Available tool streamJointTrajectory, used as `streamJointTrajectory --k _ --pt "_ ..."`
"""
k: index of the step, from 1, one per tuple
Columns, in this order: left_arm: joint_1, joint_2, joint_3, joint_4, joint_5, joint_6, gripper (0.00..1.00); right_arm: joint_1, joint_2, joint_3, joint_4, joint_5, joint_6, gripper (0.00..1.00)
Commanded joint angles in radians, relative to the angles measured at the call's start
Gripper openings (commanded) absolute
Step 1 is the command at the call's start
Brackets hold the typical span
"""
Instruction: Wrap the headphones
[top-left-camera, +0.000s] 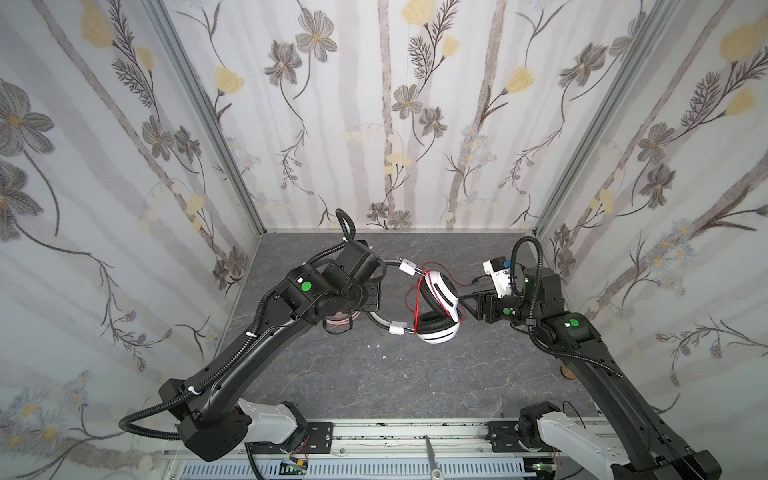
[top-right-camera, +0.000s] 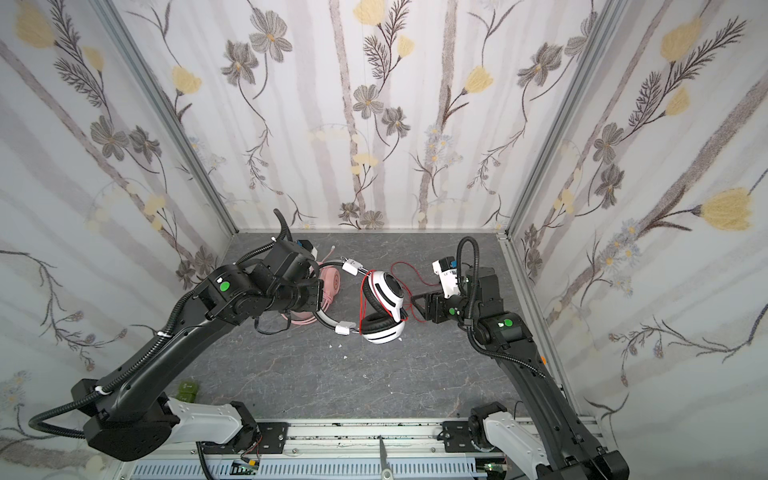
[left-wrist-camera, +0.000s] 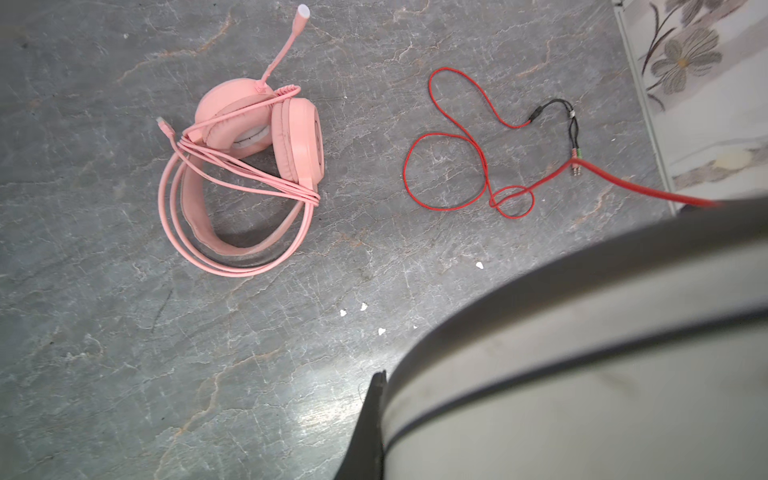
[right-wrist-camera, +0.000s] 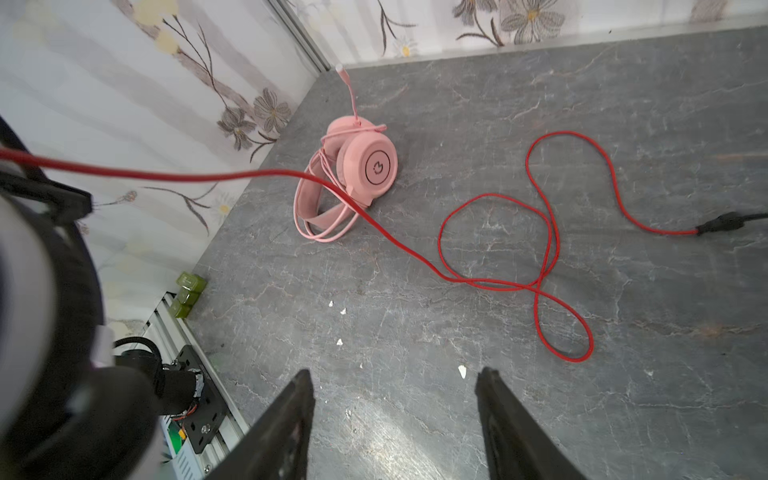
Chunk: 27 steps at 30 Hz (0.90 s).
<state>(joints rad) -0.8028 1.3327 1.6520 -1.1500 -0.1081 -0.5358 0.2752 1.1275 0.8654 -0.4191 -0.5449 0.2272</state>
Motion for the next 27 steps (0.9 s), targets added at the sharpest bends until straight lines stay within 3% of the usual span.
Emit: streamJointTrajectory --k 1,5,13,27 --pt "0.007 -0.015 0.038 0.061 0.062 -0.104 0.00 0.002 0.010 -0.085 0.175 -0.093 0.014 0.61" --pt "0.007 -0.008 0.105 0.047 0.061 -0.169 0.00 0.037 0.033 -0.179 0.273 -0.089 0.017 0.61" --pt "0.010 -0.034 0.193 0.071 0.074 -0.193 0.00 0.120 0.233 -0.125 0.257 0.187 -0.030 0.65" --pt "0.082 -0.065 0.222 0.055 0.115 -0.181 0.00 0.148 0.493 -0.029 0.461 0.138 -0.111 0.60"
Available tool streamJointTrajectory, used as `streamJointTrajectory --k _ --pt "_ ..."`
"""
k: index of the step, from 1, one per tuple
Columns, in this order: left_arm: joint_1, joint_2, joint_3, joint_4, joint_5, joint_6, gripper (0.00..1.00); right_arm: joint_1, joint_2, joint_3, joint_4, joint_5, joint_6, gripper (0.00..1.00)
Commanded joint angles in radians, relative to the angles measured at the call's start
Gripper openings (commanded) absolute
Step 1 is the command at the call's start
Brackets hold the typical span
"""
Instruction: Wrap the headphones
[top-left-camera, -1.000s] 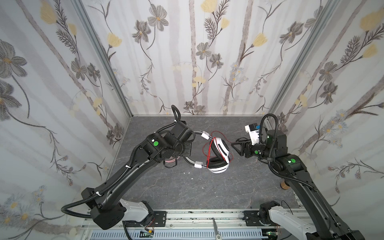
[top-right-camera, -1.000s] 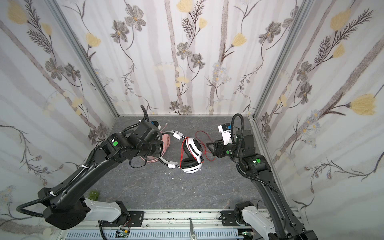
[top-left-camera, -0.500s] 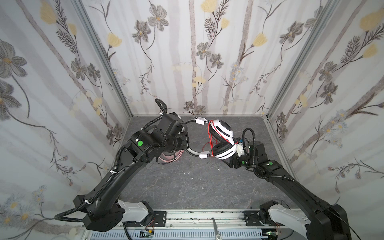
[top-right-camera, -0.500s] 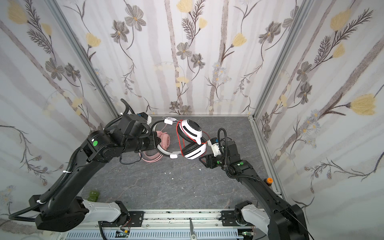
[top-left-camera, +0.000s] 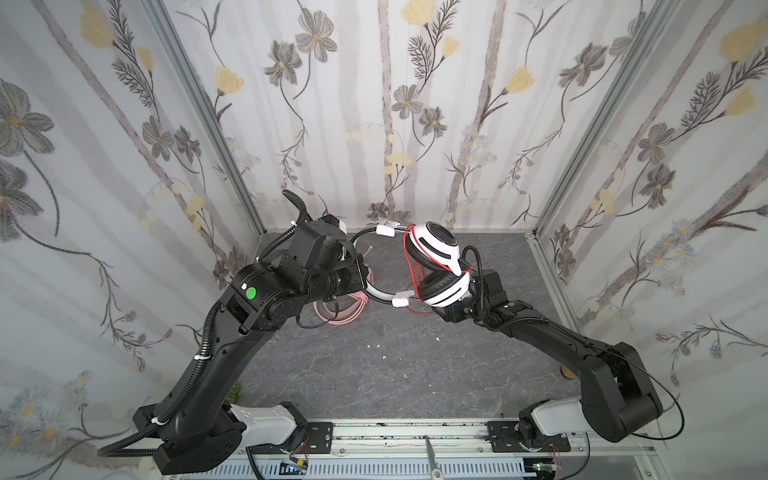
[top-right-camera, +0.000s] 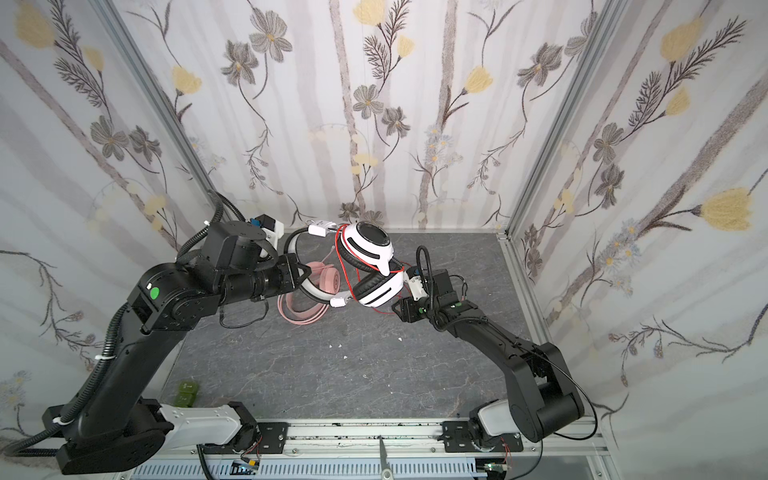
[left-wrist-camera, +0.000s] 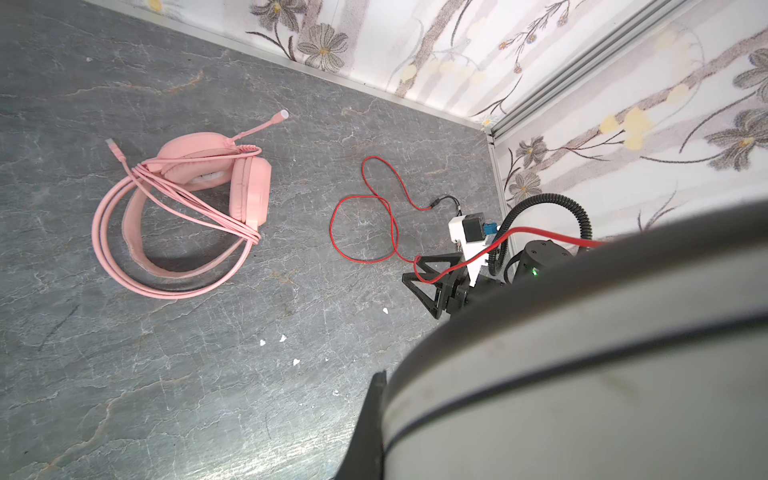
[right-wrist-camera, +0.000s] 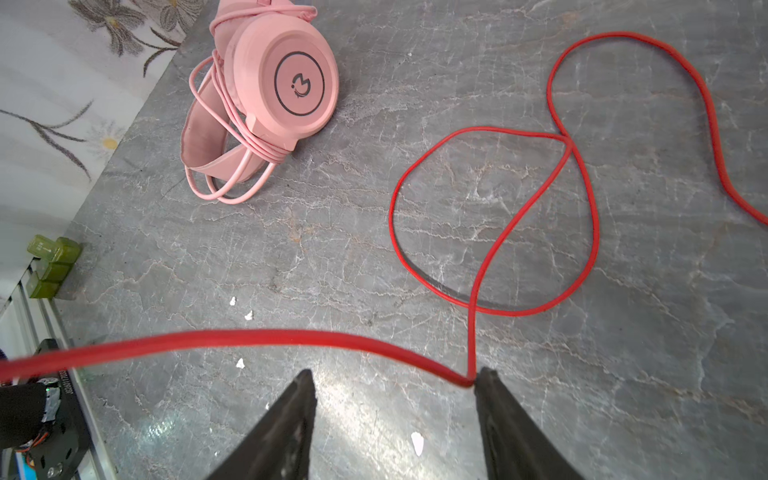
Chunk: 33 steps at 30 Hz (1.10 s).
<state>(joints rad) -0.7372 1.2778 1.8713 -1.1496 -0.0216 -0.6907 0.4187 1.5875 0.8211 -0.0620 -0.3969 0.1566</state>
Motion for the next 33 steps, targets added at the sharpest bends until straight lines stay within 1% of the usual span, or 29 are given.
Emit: streamJointTrajectory --k 1,5,12,15,17,19,22,23,24,26,28,30,33 --pt "0.026 -0.011 0.000 0.059 0.038 -0.027 0.00 0.006 0.047 0.021 0.115 -0.005 -0.054 0.60" --pt "0.055 -0.014 -0.002 0.071 0.074 -0.027 0.00 0.006 0.086 0.036 0.146 0.013 -0.090 0.58" --pt "0.086 -0.014 -0.007 0.081 0.111 -0.026 0.00 0.006 0.109 0.044 0.254 0.050 -0.086 0.56" --pt "0.096 -0.014 -0.008 0.083 0.124 -0.027 0.00 0.005 0.127 0.060 0.292 0.029 -0.098 0.54" --pt "0.103 -0.014 -0.010 0.089 0.133 -0.030 0.00 0.006 0.147 0.077 0.303 -0.013 -0.112 0.52" --pt "0.109 -0.014 -0.011 0.093 0.141 -0.034 0.00 0.008 0.166 0.082 0.320 -0.057 -0.119 0.48" --pt "0.127 -0.015 -0.012 0.094 0.157 -0.046 0.00 0.007 0.188 0.078 0.341 -0.120 -0.118 0.31" --pt "0.137 -0.015 -0.012 0.094 0.166 -0.053 0.00 0.008 0.192 0.076 0.341 -0.135 -0.116 0.25" --pt "0.148 -0.014 -0.014 0.095 0.175 -0.059 0.00 0.009 0.192 0.071 0.341 -0.142 -0.115 0.19" --pt "0.175 -0.032 -0.024 0.096 0.184 -0.071 0.00 0.009 0.180 0.052 0.342 -0.137 -0.111 0.12" --pt "0.208 -0.048 -0.041 0.093 0.159 -0.089 0.00 0.014 0.154 0.033 0.322 -0.121 -0.108 0.05" --pt "0.248 -0.062 -0.067 0.090 0.091 -0.114 0.00 0.025 0.117 0.011 0.269 -0.066 -0.098 0.00" --pt "0.317 -0.064 -0.115 0.110 0.030 -0.139 0.00 0.047 0.053 -0.033 0.185 -0.011 -0.096 0.00"
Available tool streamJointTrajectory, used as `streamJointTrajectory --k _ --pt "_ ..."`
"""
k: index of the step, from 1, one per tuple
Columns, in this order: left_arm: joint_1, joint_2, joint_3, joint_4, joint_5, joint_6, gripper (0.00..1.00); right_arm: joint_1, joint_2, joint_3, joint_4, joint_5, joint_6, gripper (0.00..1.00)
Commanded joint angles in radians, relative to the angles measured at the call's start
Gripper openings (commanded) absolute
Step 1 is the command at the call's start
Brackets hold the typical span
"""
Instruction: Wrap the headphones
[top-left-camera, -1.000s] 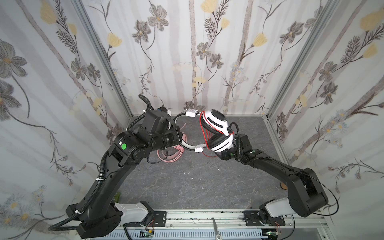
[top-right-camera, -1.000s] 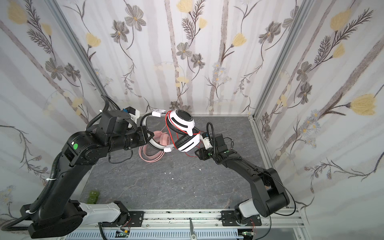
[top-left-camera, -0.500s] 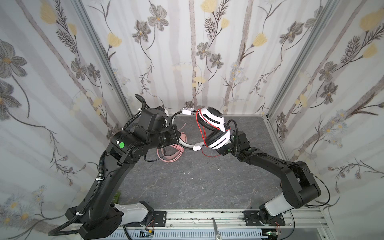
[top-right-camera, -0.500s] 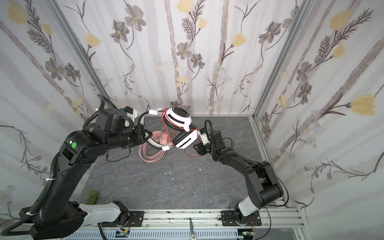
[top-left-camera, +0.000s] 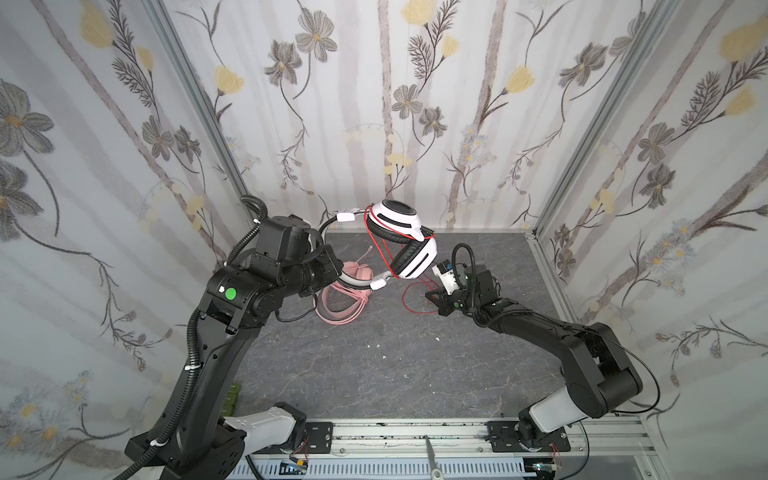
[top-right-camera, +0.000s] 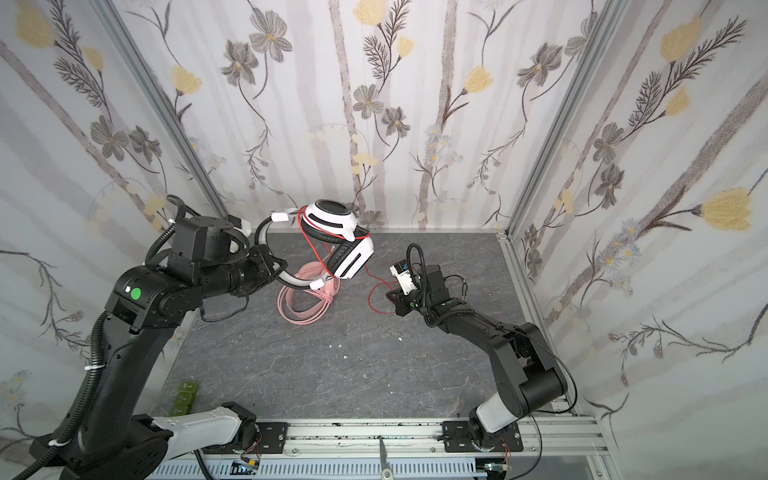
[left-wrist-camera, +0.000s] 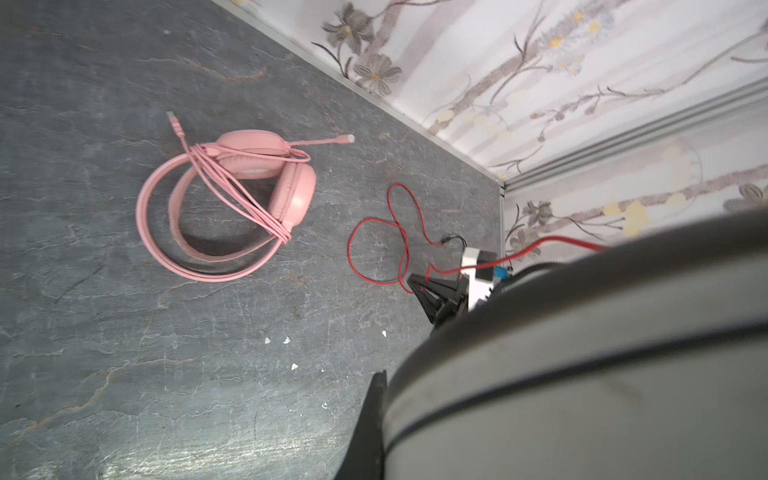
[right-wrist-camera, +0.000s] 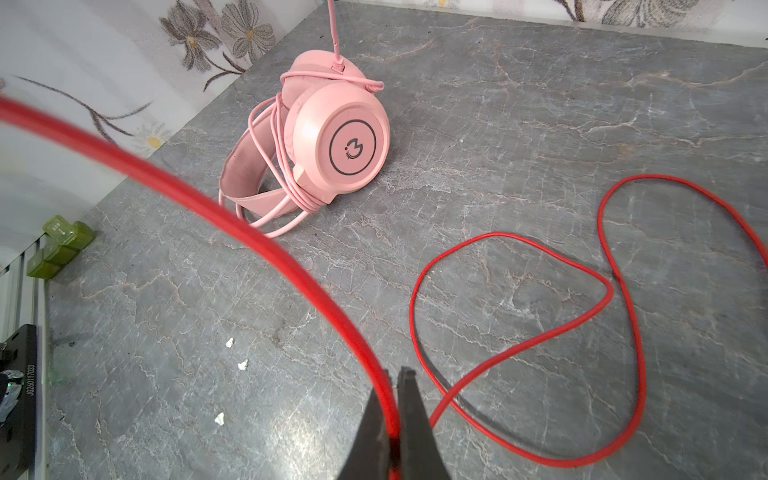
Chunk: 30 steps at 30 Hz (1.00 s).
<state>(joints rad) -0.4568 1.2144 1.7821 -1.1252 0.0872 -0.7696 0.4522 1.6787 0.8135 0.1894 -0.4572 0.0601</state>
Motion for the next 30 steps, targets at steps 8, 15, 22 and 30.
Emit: streamJointTrajectory --k 8,15,22,30 --pt "0.166 0.042 -0.157 0.208 -0.145 -0.169 0.00 0.151 -0.283 -0.093 -0.318 0.170 -0.023 0.00" --pt "0.179 0.085 -0.210 0.214 -0.312 -0.120 0.00 0.239 -0.458 -0.005 -0.514 0.259 -0.022 0.00" --pt "0.180 0.115 -0.255 0.199 -0.428 -0.136 0.00 0.320 -0.547 0.122 -0.695 0.278 -0.045 0.00" --pt "0.172 0.161 -0.269 0.202 -0.440 -0.118 0.00 0.465 -0.542 0.344 -0.820 0.390 -0.067 0.00"
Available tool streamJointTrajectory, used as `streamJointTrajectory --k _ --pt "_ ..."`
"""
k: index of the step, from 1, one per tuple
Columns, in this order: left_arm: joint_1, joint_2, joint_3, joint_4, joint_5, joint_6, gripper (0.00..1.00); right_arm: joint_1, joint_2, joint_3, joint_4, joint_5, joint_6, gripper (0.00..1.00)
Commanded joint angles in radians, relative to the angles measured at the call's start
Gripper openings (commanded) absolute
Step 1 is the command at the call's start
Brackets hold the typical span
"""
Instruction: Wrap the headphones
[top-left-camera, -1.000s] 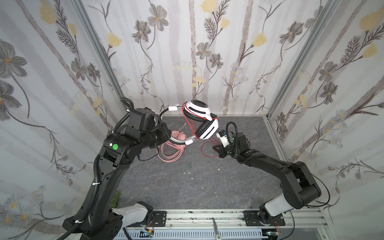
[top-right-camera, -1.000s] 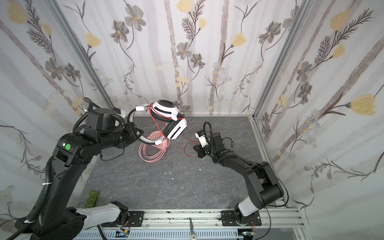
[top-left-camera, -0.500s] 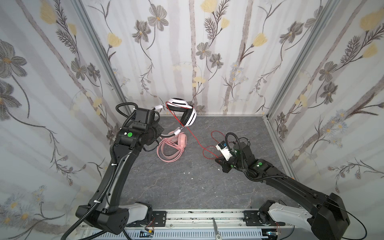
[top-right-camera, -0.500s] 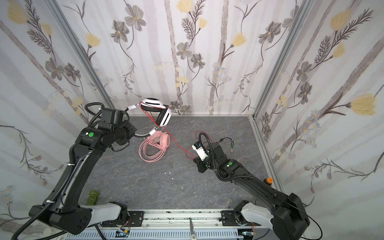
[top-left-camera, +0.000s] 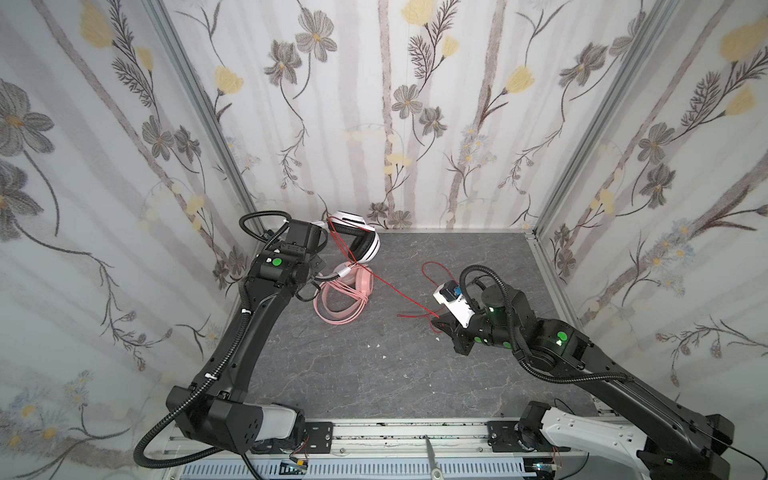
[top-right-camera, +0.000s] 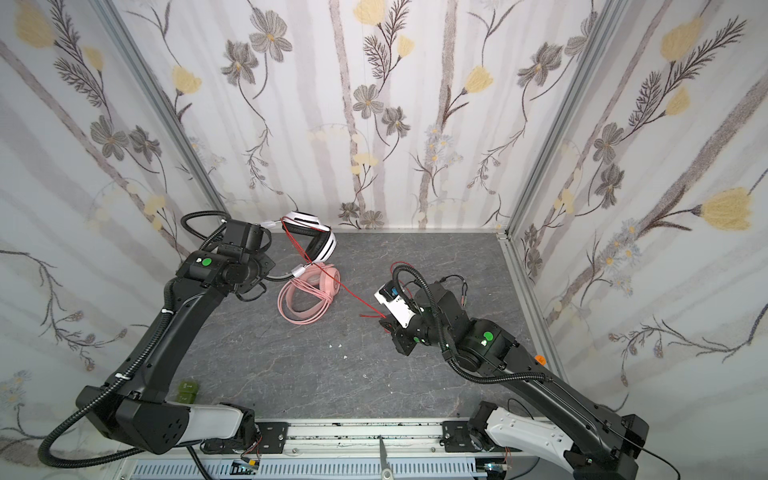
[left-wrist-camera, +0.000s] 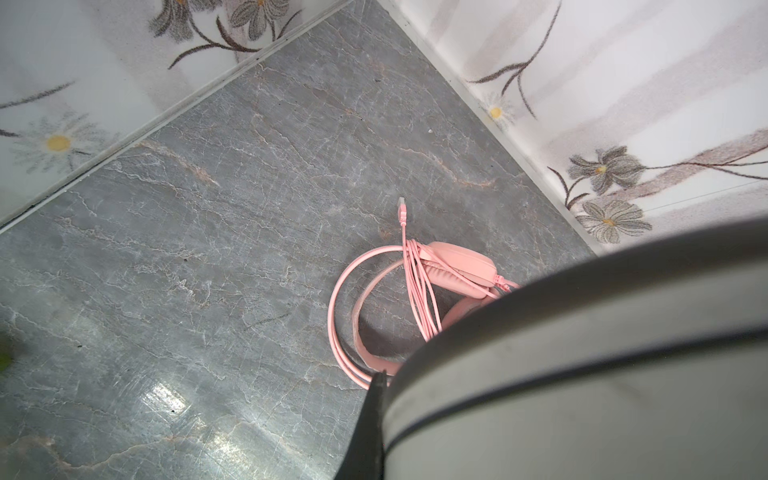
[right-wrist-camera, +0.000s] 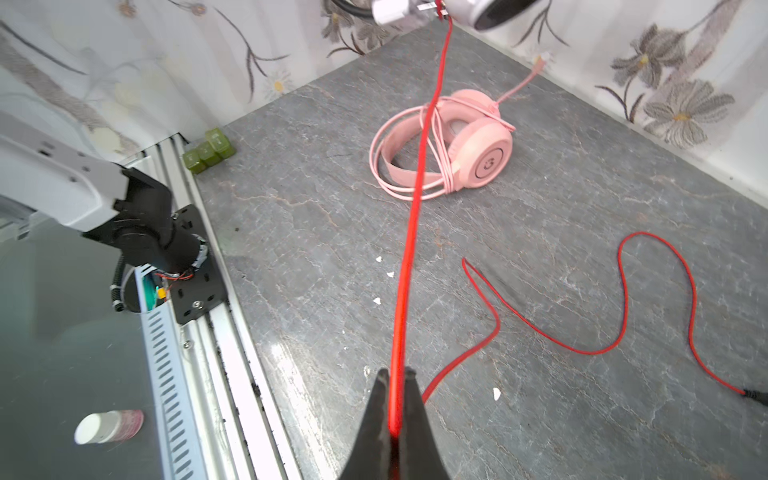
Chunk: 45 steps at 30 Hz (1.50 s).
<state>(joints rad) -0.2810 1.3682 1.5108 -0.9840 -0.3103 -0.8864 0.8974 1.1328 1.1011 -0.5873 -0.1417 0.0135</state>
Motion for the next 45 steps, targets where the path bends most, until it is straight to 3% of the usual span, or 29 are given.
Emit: streamJointTrajectory --k 1,9,14,23,30,37,42,43,45 --pt "-0.014 0.011 0.000 0.057 -0.045 0.012 0.00 0.024 0.012 0.092 -0.053 0.094 -0.020 0.00" --pt "-0.177 0.007 -0.023 -0.052 -0.124 0.184 0.00 0.025 0.185 0.404 -0.190 0.295 -0.119 0.00" --pt "-0.316 -0.052 -0.120 -0.082 -0.139 0.316 0.00 0.025 0.275 0.564 -0.189 0.418 -0.188 0.00" --pt "-0.394 -0.240 -0.280 -0.038 0.145 0.444 0.00 0.023 0.412 0.692 -0.100 0.491 -0.245 0.00" --pt "-0.451 -0.250 -0.273 -0.075 0.221 0.482 0.00 0.009 0.530 0.748 -0.058 0.454 -0.251 0.00" --pt "-0.463 -0.276 -0.202 -0.057 0.296 0.513 0.00 -0.149 0.602 0.730 -0.032 0.236 -0.193 0.00" --pt "-0.463 -0.240 -0.128 -0.052 0.364 0.526 0.00 -0.244 0.579 0.579 0.080 -0.004 -0.124 0.00" --pt "-0.463 -0.234 -0.116 -0.050 0.369 0.526 0.00 -0.274 0.573 0.537 0.111 -0.079 -0.097 0.08" --pt "-0.460 -0.231 -0.096 -0.039 0.371 0.524 0.00 -0.340 0.574 0.461 0.167 -0.380 -0.067 0.28"
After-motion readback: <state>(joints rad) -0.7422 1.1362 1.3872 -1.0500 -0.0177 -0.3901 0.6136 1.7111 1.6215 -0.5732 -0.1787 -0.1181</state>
